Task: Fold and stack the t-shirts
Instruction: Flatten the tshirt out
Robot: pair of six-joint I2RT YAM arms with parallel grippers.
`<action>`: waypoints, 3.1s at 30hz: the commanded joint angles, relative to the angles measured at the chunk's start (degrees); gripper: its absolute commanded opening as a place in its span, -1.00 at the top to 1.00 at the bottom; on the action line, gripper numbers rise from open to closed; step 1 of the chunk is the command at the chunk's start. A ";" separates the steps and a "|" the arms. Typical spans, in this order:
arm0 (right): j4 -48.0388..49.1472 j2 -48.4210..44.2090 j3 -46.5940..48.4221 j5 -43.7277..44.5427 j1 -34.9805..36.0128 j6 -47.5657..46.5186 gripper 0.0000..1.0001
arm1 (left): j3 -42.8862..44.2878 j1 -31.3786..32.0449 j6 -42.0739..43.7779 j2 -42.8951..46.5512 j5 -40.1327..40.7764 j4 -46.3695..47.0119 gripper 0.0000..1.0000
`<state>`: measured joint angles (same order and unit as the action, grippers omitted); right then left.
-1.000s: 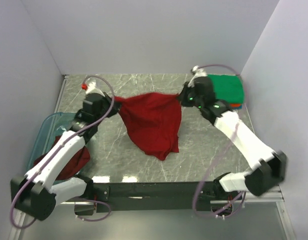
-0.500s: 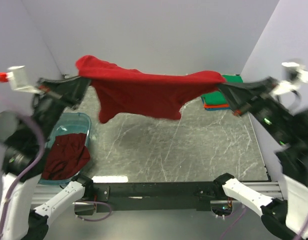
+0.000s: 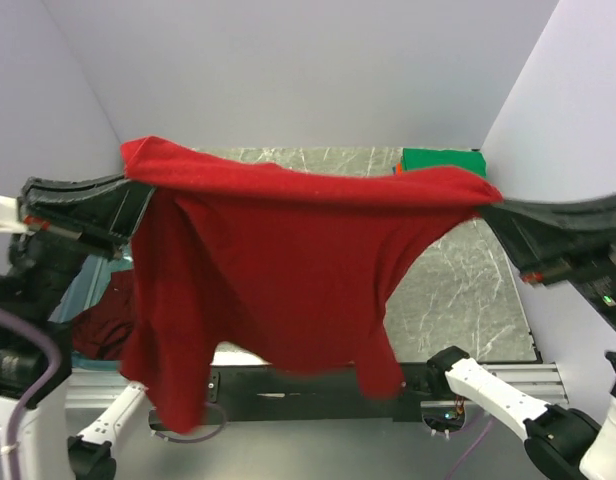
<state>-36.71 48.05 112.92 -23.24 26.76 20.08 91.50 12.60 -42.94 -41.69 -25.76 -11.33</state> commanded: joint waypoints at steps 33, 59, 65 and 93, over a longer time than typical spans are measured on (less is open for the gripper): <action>17.11 45.98 -36.13 9.62 -7.88 -3.02 -0.65 | -35.39 16.12 0.85 -35.05 29.53 -3.34 -0.99; 8.58 78.34 -16.14 5.31 1.89 -0.48 -0.65 | -55.21 20.01 -14.11 -30.10 39.91 -4.84 -0.99; 10.51 74.65 -25.44 5.49 1.89 -1.09 -0.66 | -49.86 14.65 -10.69 -39.33 39.38 -4.05 -0.99; 14.22 36.26 -54.48 31.41 20.79 17.01 -0.76 | 20.21 11.83 6.73 -86.39 28.39 -10.55 -0.99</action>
<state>-16.19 90.30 53.32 -2.20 48.69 36.47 108.40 24.25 -38.33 -133.05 3.27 -18.57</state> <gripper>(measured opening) 0.874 0.995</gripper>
